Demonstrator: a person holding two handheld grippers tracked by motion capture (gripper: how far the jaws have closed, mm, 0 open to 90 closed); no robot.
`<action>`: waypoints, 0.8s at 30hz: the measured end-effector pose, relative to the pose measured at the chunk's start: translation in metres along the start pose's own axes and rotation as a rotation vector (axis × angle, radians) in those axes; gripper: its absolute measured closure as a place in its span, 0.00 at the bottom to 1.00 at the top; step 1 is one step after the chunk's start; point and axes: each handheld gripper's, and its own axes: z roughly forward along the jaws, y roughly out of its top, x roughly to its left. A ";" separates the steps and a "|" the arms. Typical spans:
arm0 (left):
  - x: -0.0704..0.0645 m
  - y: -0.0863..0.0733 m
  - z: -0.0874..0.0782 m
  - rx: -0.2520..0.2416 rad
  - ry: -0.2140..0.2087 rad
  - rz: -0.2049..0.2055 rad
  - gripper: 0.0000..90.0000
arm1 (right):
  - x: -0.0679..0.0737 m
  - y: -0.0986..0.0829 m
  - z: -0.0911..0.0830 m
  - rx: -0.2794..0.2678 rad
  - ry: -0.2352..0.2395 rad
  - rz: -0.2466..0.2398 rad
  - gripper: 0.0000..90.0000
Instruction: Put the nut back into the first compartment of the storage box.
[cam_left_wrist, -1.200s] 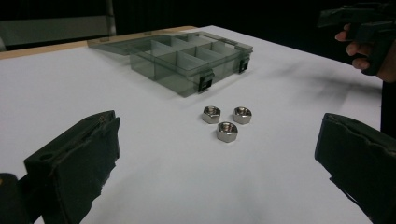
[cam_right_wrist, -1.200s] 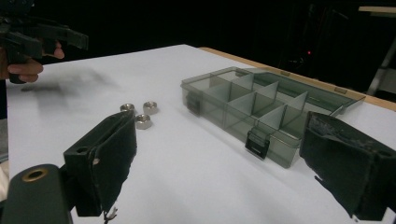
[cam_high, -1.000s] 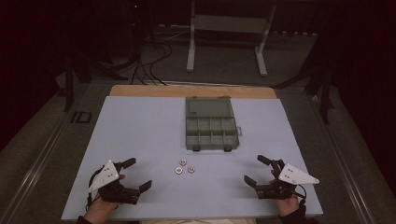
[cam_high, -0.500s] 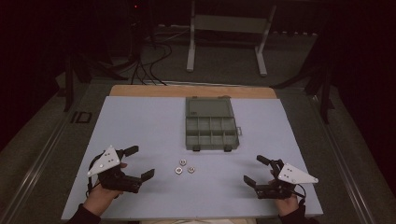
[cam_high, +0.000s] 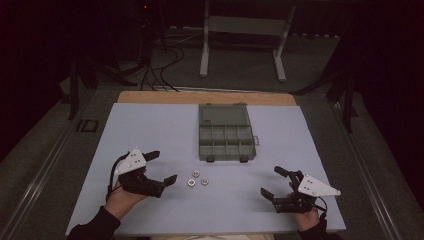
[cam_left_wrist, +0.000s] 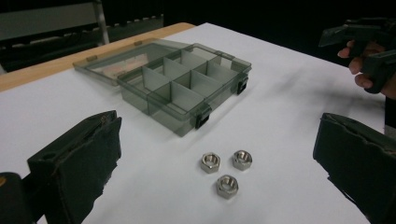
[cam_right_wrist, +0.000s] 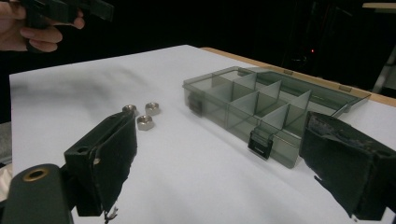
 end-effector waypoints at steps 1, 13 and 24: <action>0.000 0.001 0.002 0.009 -0.003 0.001 0.02 | 0.000 0.000 0.000 0.001 0.001 0.001 0.13; -0.001 -0.004 0.036 0.085 -0.057 0.002 0.04 | 0.000 0.000 0.000 -0.002 0.010 0.008 0.13; -0.008 -0.014 0.061 0.198 -0.107 0.060 0.16 | 0.000 0.000 0.000 -0.002 0.013 0.005 0.13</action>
